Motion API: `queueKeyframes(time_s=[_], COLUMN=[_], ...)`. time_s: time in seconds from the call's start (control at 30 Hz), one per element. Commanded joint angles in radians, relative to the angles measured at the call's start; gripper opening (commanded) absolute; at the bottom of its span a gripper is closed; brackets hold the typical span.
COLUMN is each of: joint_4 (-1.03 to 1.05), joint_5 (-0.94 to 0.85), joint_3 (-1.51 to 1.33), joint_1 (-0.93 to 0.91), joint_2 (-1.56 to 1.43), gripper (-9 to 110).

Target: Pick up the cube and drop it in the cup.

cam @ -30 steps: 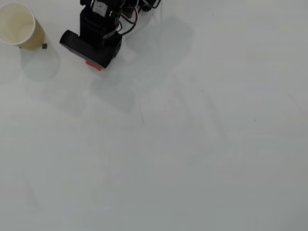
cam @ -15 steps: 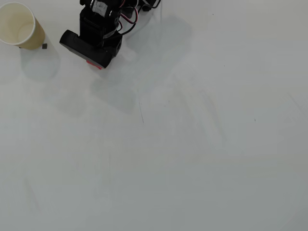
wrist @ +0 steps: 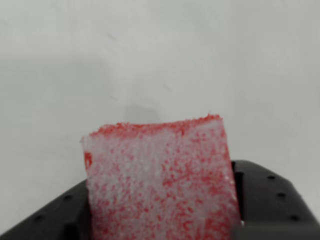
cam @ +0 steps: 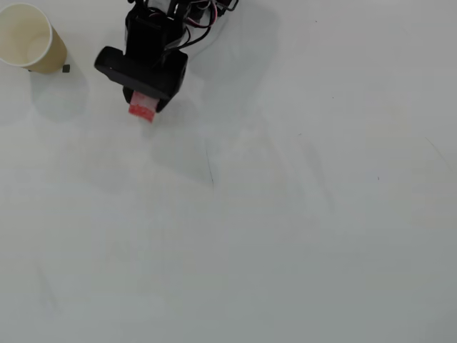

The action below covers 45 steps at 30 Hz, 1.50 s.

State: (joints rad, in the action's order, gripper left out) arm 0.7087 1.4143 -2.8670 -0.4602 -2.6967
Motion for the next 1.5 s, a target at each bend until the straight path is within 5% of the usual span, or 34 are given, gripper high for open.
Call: queueKeyframes(time_s=[0.0,0.8,1.47], joint_4=[-0.003,-0.044,-0.250], joint_5=[-0.005,-0.011,-0.011], joint_3=[0.026,-0.006,-0.021], joint_1=[0.051,0.319,-0.175], joint_2=[-0.103,-0.235,-0.247], gripper=[18,18,17])
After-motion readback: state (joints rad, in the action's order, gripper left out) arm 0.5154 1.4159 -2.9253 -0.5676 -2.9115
